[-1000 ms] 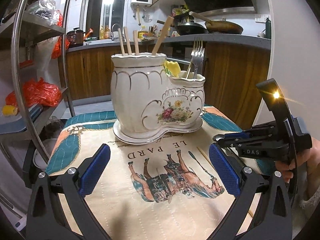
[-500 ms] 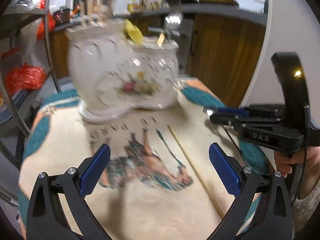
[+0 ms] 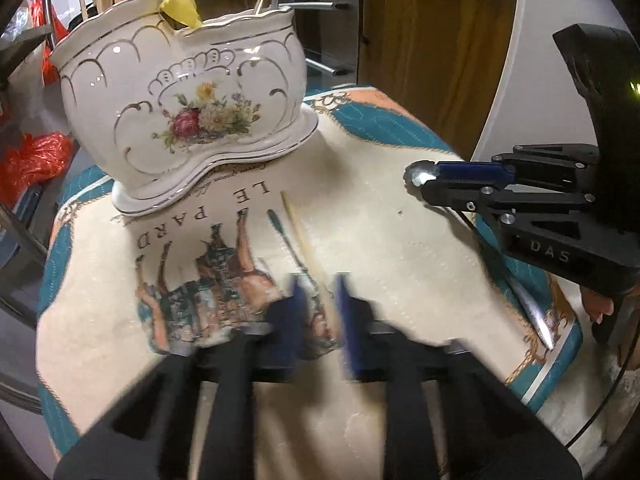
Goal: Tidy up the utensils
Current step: 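Close the left tool on the last chopstick while right lifts the spoon, then carry the chopstick over the large cup with left while right carries spoon over small cup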
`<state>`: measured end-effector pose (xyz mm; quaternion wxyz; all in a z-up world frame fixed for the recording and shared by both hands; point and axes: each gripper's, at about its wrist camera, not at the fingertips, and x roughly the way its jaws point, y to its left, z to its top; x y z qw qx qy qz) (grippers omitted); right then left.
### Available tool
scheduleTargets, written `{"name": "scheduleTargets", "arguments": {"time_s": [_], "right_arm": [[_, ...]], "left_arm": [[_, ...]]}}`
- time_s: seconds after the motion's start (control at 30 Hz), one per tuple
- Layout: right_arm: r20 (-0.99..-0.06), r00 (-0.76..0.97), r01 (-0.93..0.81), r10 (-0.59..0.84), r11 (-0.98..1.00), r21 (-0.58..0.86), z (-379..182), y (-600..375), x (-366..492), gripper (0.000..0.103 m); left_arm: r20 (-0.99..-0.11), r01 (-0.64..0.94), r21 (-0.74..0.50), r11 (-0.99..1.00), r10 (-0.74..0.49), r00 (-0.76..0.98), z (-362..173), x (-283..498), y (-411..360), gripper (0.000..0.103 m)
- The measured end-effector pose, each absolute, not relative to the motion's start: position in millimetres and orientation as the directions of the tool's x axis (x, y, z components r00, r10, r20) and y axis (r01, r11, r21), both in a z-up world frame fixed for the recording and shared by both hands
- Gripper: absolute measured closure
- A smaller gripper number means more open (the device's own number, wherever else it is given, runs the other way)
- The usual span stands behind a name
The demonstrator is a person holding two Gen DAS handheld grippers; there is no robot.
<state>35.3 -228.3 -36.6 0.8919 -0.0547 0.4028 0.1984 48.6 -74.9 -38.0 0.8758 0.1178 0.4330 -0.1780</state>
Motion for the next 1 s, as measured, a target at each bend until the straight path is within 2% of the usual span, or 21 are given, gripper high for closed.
{"name": "scheduleTargets", "arguments": {"time_s": [0.13,0.27,0.33,0.37,0.4,0.53,0.63,0.7,0.73,0.8,0.9,1.0], "right_arm": [[-0.752,0.572,-0.435,0.328,0.898,0.061,-41,-220,32,0.084],[-0.759,0.551,-0.480,0.346,0.876,0.050,-43,-209,26,0.083],[-0.765,0.549,-0.477,0.338,0.878,0.045,-43,-208,25,0.074],[-0.768,0.549,-0.473,0.330,0.880,0.041,-42,-209,25,0.059],[-0.769,0.544,-0.478,0.335,0.877,0.044,-42,-209,24,0.052],[-0.768,0.550,-0.480,0.329,0.876,0.032,-44,-206,20,0.052],[-0.765,0.556,-0.477,0.325,0.879,0.027,-44,-205,20,0.059],[-0.767,0.547,-0.486,0.335,0.873,0.034,-43,-204,19,0.081],[-0.768,0.545,-0.490,0.338,0.871,0.035,-43,-203,18,0.084],[-0.767,0.544,-0.508,0.341,0.861,0.024,-42,-198,15,0.096],[-0.762,0.561,-0.517,0.323,0.856,-0.018,-42,-192,11,0.098],[-0.749,0.578,-0.512,0.324,0.859,-0.025,-40,-191,10,0.099]], "left_arm": [[-0.809,0.421,0.116,0.900,-0.161,0.565,-36,43,-59,0.098],[-0.821,0.404,0.104,0.909,-0.151,0.551,-33,41,-34,0.098],[-0.818,0.378,0.093,0.921,-0.146,0.557,-32,40,-23,0.098],[-0.817,0.372,0.086,0.924,-0.148,0.557,-32,39,-20,0.098],[-0.819,0.367,0.073,0.927,-0.154,0.553,-33,40,-17,0.097],[-0.810,0.353,0.057,0.934,-0.164,0.562,-34,43,-16,0.093],[-0.808,0.348,0.042,0.936,-0.174,0.563,-37,49,-19,0.083],[-0.804,0.353,0.040,0.935,-0.179,0.566,-38,52,-19,0.079],[-0.802,0.359,0.042,0.932,-0.183,0.569,-39,53,-19,0.079],[-0.799,0.373,0.045,0.927,-0.191,0.571,-40,52,-18,0.079],[-0.796,0.397,0.039,0.917,-0.212,0.568,-40,53,-15,0.084],[-0.793,0.407,0.019,0.913,-0.234,0.563,-41,54,-13,0.098]]}}
